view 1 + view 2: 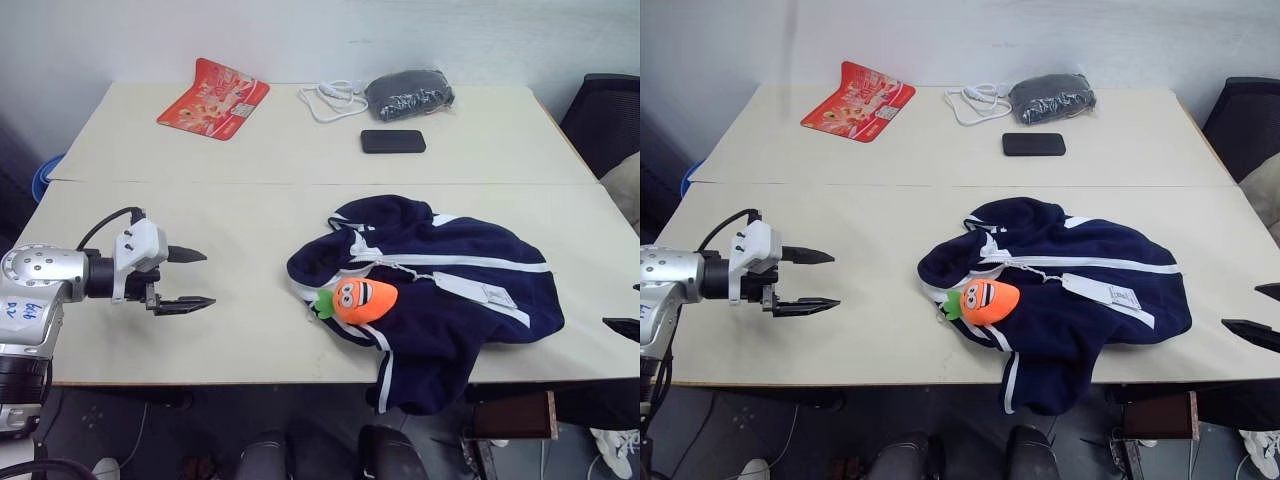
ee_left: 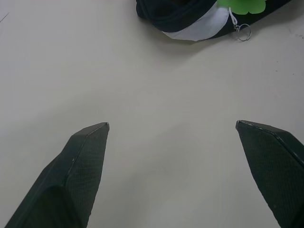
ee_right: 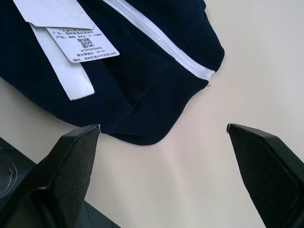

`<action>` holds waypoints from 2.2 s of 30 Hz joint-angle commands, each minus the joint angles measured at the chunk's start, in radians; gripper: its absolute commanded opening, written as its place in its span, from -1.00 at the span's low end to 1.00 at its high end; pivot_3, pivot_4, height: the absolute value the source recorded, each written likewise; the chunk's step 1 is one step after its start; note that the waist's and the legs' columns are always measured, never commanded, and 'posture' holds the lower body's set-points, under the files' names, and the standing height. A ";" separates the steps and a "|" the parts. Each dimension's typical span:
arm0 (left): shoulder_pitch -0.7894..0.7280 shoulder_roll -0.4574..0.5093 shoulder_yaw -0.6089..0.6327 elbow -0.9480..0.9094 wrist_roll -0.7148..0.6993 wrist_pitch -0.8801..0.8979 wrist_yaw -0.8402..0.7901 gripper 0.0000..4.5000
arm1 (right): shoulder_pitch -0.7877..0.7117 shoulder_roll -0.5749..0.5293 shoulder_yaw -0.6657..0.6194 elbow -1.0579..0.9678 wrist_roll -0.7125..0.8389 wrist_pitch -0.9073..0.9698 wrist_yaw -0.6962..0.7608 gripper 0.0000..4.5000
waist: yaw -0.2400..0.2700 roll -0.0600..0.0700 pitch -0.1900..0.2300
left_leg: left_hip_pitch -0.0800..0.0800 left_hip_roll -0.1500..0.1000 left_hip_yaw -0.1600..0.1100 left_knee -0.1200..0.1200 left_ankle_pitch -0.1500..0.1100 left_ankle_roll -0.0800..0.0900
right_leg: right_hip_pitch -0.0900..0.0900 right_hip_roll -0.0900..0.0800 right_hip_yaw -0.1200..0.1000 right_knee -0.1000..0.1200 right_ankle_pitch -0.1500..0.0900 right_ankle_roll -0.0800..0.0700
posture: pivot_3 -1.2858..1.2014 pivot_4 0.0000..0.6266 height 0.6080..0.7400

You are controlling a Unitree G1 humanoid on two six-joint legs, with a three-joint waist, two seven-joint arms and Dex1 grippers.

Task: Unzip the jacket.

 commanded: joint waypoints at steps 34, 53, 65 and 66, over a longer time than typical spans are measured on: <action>-0.121 -0.027 -0.012 -0.190 -0.170 0.232 -0.095 1.00 | -0.130 0.018 0.000 -0.584 0.338 0.381 -0.117 0.99 | 0.001 0.000 0.000 | 0.000 0.000 -0.005 0.002 0.000 0.000 | 0.000 0.000 0.001 0.002 0.000 0.000 | 0.03 -0.52 1.00; -0.114 -0.052 -0.059 -0.274 -0.133 0.192 -0.048 1.00 | -0.613 0.438 0.901 -0.617 0.104 0.359 -0.437 0.99 | 0.001 -0.001 0.000 | -0.004 0.000 -0.002 0.004 0.000 0.000 | -0.003 0.001 -0.001 0.003 0.000 0.000 | 0.03 -0.52 1.00; -0.096 -0.056 -0.053 -0.287 -0.130 0.185 -0.013 1.00 | -0.602 0.448 0.888 -0.618 0.113 0.344 -0.368 -0.62 | 0.001 -0.001 0.000 | -0.004 0.000 -0.002 0.004 0.000 0.000 | -0.003 0.001 -0.001 0.003 0.000 0.000 | 0.03 -0.52 1.00; -0.101 -0.060 -0.058 -0.283 -0.127 0.180 -0.011 1.00 | -0.598 0.450 0.873 -0.627 0.121 0.345 -0.373 -0.74 | 0.001 -0.001 0.000 | -0.004 0.000 -0.002 0.004 0.000 0.000 | -0.003 0.000 -0.001 0.003 0.000 0.000 | 0.03 -0.52 1.00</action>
